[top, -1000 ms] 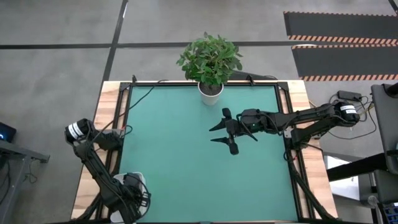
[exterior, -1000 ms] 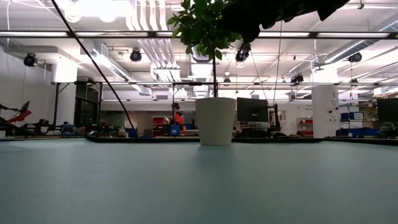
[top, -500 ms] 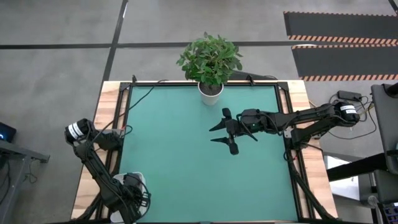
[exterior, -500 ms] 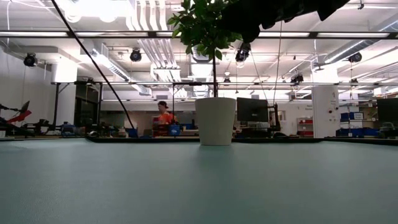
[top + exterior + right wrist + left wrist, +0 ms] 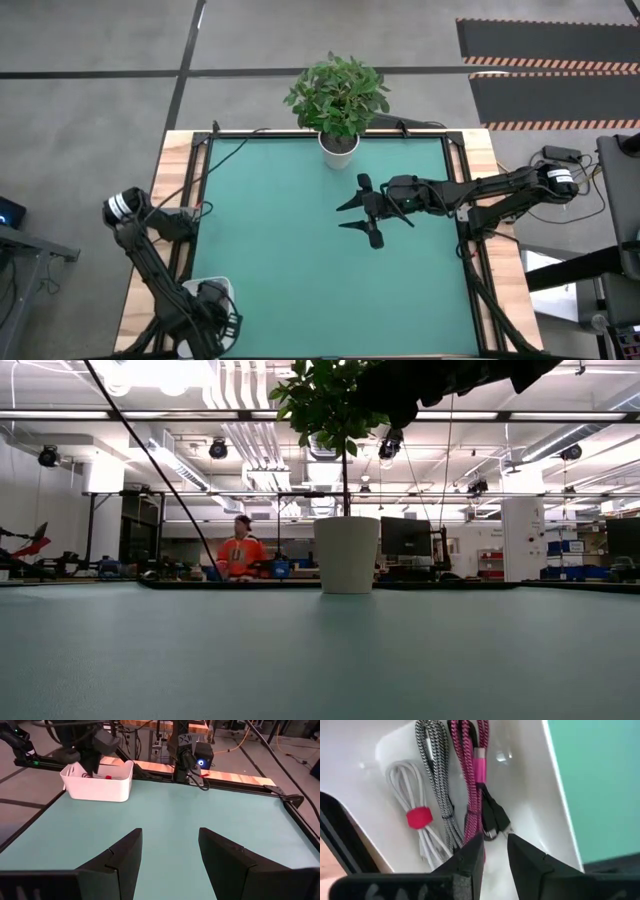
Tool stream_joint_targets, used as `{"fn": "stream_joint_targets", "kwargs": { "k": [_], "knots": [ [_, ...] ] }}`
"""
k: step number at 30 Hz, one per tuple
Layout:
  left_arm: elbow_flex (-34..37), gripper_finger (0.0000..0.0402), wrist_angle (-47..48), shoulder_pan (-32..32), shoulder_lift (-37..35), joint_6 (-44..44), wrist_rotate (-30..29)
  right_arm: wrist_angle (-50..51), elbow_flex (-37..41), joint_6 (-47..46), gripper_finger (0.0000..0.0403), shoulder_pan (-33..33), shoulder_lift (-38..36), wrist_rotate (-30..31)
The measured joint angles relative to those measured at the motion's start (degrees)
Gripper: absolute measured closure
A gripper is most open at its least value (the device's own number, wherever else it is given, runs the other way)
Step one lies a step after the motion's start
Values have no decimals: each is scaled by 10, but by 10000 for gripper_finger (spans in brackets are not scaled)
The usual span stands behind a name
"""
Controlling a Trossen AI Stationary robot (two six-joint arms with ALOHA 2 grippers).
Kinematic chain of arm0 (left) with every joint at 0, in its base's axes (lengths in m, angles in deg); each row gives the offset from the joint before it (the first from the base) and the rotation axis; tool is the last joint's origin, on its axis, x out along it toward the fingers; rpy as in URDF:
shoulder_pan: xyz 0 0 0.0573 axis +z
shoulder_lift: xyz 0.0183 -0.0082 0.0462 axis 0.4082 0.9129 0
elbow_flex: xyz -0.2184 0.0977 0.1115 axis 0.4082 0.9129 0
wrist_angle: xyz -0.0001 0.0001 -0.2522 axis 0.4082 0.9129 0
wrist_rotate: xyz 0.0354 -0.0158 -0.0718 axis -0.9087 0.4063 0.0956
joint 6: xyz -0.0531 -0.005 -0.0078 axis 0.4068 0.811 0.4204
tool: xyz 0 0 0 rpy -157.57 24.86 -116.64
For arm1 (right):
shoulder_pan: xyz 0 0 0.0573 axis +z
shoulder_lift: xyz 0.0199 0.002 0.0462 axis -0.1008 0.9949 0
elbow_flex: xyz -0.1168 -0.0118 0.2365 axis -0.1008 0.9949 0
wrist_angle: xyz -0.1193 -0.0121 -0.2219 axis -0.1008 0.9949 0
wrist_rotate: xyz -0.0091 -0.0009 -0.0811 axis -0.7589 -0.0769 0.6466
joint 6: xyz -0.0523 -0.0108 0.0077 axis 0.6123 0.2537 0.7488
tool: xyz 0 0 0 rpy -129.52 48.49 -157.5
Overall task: Pick and place USB-C Cables
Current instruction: Return to Home Position
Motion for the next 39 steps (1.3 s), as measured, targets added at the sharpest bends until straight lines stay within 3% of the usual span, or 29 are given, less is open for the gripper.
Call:
{"fn": "stream_joint_targets", "kwargs": {
  "k": [2,4,7,10,12,18,25,32,39],
  "knots": [
    [-8,331,1,0,-3,-7,-14,0,0,5,216,0,0,0],
    [-20,331,0,0,-5,-33,-65,-1,2,9,216,1,0,0],
    [-36,331,-35,3,-7,-108,-217,-5,10,11,216,2,0,-2],
    [-43,332,-126,16,-10,-263,-379,-31,24,22,216,4,0,-2],
    [-44,332,-190,27,-12,-390,-425,-53,34,26,216,9,0,-2],
    [-41,332,-295,85,-13,-665,-424,-89,51,50,216,29,0,-3],
    [-33,332,-315,155,-19,-887,-327,-130,78,63,216,37,0,-3],
    [19,336,-318,198,-63,-992,-312,-163,108,69,216,36,0,-3],
    [121,385,-385,224,-152,-1056,-311,-174,120,77,216,35,0,-1]
  ]
}}
